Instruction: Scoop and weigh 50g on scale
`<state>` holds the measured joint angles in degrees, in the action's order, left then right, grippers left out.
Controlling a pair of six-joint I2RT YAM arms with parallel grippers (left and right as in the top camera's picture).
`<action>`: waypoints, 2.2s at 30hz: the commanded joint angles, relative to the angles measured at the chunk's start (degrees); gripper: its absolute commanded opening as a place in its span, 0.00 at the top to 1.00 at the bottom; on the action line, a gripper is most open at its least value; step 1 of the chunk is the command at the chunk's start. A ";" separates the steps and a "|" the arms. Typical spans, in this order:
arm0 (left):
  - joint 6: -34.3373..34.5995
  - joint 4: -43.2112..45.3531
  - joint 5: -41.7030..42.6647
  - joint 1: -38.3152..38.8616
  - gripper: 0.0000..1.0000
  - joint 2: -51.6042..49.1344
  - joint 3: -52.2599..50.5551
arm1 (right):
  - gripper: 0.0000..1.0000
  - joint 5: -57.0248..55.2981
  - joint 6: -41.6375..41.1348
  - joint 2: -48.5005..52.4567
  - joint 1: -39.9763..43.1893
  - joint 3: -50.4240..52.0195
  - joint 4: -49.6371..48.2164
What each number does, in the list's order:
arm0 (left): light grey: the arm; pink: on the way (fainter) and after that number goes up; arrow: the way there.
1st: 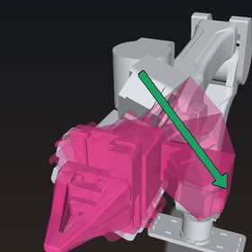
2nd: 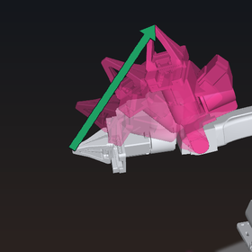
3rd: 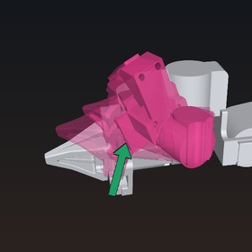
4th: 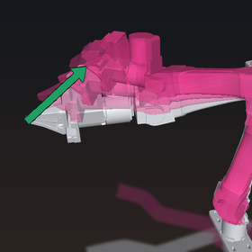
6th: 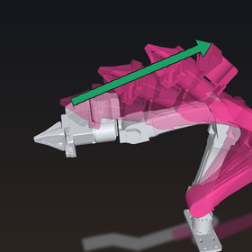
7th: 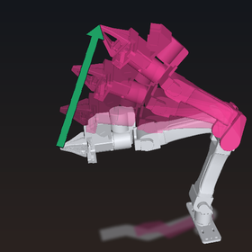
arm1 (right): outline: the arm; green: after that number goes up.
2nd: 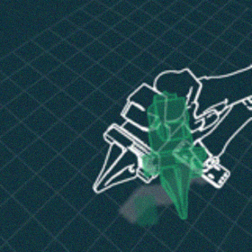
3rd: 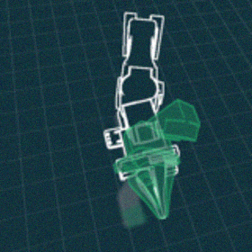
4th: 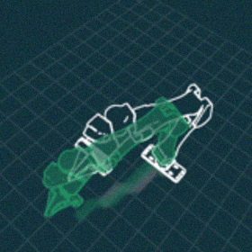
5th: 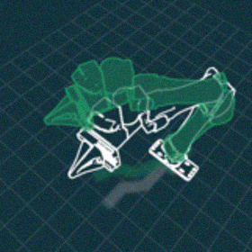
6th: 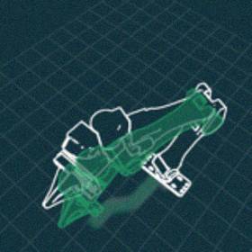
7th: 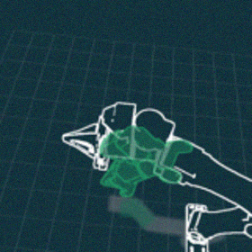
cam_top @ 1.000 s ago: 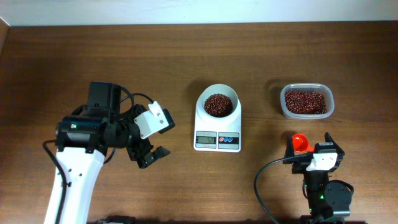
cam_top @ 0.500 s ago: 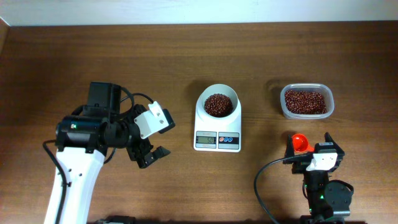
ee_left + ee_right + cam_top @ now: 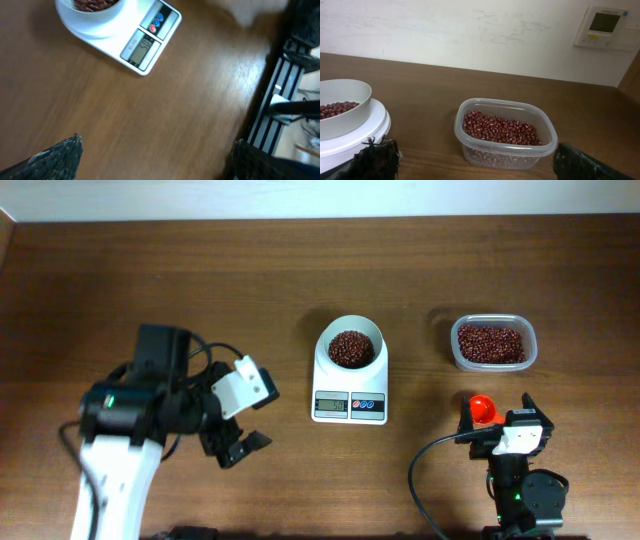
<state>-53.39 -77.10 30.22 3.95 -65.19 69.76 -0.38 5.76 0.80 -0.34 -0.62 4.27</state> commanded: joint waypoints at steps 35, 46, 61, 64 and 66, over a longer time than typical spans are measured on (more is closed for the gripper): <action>42.25 45.66 -20.94 -5.62 0.01 64.87 -44.70 | 0.01 0.55 -0.63 -0.59 0.37 0.31 0.37; 47.60 72.96 -21.29 -5.62 0.01 64.89 -64.98 | 0.01 0.55 -0.63 -0.59 0.37 0.31 0.35; 48.19 73.53 -21.24 -5.62 0.01 64.89 -69.24 | 0.01 0.55 -0.63 -0.59 0.37 0.31 0.35; 48.19 73.20 -21.29 -5.62 0.01 64.89 -69.24 | 0.01 0.55 -0.63 -0.59 0.37 0.31 0.35; 48.19 73.16 -21.53 -5.62 0.01 64.89 -69.26 | 0.01 0.55 -0.63 -0.59 0.37 0.31 0.35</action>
<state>-6.13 -3.81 9.37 -1.32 -0.78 0.93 -0.16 5.80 0.80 -0.30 -0.62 4.27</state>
